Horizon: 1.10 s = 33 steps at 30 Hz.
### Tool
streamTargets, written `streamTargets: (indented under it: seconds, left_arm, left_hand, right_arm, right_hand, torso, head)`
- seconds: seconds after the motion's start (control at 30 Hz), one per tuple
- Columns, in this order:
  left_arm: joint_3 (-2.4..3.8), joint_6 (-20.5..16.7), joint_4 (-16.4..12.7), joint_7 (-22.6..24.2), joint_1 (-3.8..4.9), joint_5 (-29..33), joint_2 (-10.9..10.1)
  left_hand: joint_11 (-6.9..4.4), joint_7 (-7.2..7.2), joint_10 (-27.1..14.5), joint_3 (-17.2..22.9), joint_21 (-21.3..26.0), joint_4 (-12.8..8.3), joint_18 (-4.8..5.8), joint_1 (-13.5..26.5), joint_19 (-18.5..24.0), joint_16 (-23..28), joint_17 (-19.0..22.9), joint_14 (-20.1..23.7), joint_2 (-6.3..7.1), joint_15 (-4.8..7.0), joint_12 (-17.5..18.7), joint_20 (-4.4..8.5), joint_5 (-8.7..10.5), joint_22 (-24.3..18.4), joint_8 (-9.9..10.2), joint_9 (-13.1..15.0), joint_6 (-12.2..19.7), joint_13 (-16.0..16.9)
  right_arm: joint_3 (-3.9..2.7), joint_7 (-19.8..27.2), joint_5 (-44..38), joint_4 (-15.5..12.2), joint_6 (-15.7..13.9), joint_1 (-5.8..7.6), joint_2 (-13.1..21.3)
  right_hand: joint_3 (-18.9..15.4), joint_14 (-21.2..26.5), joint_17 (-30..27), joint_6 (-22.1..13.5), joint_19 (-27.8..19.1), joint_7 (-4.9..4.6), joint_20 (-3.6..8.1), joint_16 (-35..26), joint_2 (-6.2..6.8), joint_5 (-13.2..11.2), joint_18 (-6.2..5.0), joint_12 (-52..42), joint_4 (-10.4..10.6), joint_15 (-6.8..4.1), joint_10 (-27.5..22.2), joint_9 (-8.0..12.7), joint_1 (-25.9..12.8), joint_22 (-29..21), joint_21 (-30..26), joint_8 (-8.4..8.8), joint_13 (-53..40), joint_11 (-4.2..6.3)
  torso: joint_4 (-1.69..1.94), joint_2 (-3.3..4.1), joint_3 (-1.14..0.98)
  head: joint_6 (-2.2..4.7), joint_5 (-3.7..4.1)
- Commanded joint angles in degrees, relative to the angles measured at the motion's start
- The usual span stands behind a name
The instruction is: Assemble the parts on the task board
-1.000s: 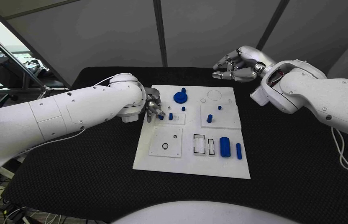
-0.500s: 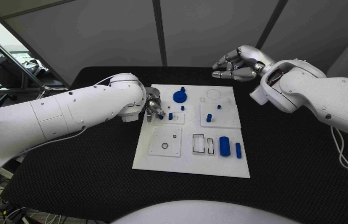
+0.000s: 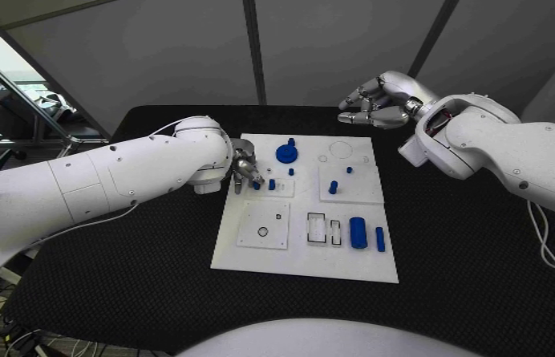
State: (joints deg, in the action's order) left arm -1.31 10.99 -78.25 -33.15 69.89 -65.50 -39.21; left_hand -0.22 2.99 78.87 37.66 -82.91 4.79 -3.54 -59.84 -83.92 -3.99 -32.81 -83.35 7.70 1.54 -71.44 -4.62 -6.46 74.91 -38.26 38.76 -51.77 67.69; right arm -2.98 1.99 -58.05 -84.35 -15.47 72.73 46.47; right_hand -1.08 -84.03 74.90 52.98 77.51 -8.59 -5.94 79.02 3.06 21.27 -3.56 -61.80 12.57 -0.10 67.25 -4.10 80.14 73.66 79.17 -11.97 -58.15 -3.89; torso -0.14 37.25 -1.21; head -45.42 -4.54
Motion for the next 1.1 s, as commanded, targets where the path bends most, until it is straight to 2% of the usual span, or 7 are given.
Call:
streamTargets:
  seconds: [0.03, 0.2, 0.77, 0.83, 1.1]
  left_arm:
    - [-0.11, 0.2, 0.1, -0.8, -0.12, -0.1, 0.0]
    - [-0.12, 0.1, 0.2, -1.1, -0.13, -0.1, 0.0]
    - [-0.05, -1.9, -0.3, -0.8, -0.19, -0.1, -0.6]
    - [0.06, -2.4, -0.4, -0.6, -0.20, -0.1, -0.8]
    - [0.96, -4.7, -0.3, 0.1, -0.31, 2.2, -1.6]
  left_hand:
    - [0.02, 0.19, -0.2, -2.9, -0.2, 1.2, 1.49, 1.5, -1.3, 0.0, -0.1, -0.1, 0.13, 0.34, -0.5, 0.24, 0.27, 9.2, 0.0, 0.0, -0.6, 0.1]
    - [0.08, 0.28, -0.1, -7.5, -0.4, 2.6, 1.57, 2.1, -1.6, 0.0, -0.2, -0.1, 0.05, 0.33, -0.9, 0.25, 0.16, 9.5, 0.2, -0.1, -0.9, 0.4]
    - [0.11, 0.34, -0.2, -12.7, -0.3, 5.0, 1.56, 2.5, -1.6, 0.0, -0.2, -0.1, -0.52, 0.30, -1.0, 0.26, 0.13, 9.6, 0.2, 0.0, -1.2, 0.4]
    - [0.13, 0.37, -0.2, -13.7, -0.3, 5.5, 1.56, 2.7, -1.6, 0.0, -0.2, -0.1, -0.53, 0.29, -1.1, 0.25, 0.12, 9.6, 0.2, 0.1, -1.2, 0.4]
    - [0.19, 0.43, -0.2, -19.2, -0.2, 8.4, 1.55, 3.4, -1.6, 0.0, -0.3, -0.1, -0.39, 0.26, -1.2, 0.24, 0.13, 9.6, 0.3, 0.2, -1.2, 0.5]
  right_arm:
    - [-0.04, 0.5, -0.1, -0.1, 0.0, 0.11, 0.0]
    - [-0.04, 0.5, -0.1, -0.2, -0.1, 0.11, 0.1]
    - [-0.04, 0.6, -0.1, -0.2, -0.2, 0.11, 0.2]
    - [-0.04, 0.7, -0.1, -0.1, -0.2, 0.11, 0.1]
    - [-0.04, 0.8, -0.1, 0.5, -0.2, 0.11, -0.2]
  right_hand:
    - [-0.2, -2.7, 0.6, 0.3, -0.1, 0.04, 0.11, -0.2, -0.20, 0.1, -0.47, 0.3, 0.2, -0.49, 0.2, 0.1, -0.2, -0.1, -0.3, -0.33, 0.0, 0.25]
    - [-0.3, -2.7, 0.5, 0.3, -0.1, 0.03, 0.12, -0.3, -0.21, 0.1, -0.48, 0.4, 0.3, -0.49, 0.2, 0.1, -0.4, -0.1, -0.4, -0.32, 0.1, 0.25]
    - [-0.3, -2.7, 0.6, 0.3, -0.1, 0.03, 0.12, -0.2, -0.24, 0.2, -0.48, 0.3, 0.3, -0.49, 0.2, 0.1, -0.4, -0.1, -0.4, -0.32, 0.1, 0.25]
    - [-0.3, -2.7, 0.6, 0.3, -0.1, 0.03, 0.12, -0.2, -0.24, 0.2, -0.48, 0.3, 0.3, -0.49, 0.2, 0.1, -0.4, -0.1, -0.4, -0.32, 0.1, 0.25]
    - [-0.3, -2.7, 0.6, 0.3, -0.1, 0.03, 0.12, -0.3, -0.29, 0.4, -0.48, 0.4, 0.4, -0.49, 0.2, 0.1, -0.5, -0.1, -0.4, -0.31, 0.1, 0.25]
  torso:
    - [-0.01, -0.03, -0.01]
    - [-0.01, -0.03, 0.00]
    - [0.01, -0.04, 0.06]
    - [0.00, -0.05, 0.04]
    - [0.07, -0.10, 0.01]
  head:
    - [0.04, -0.02]
    - [0.01, 0.00]
    - [0.22, 0.01]
    - [-0.04, 0.10]
    - [0.22, 0.04]
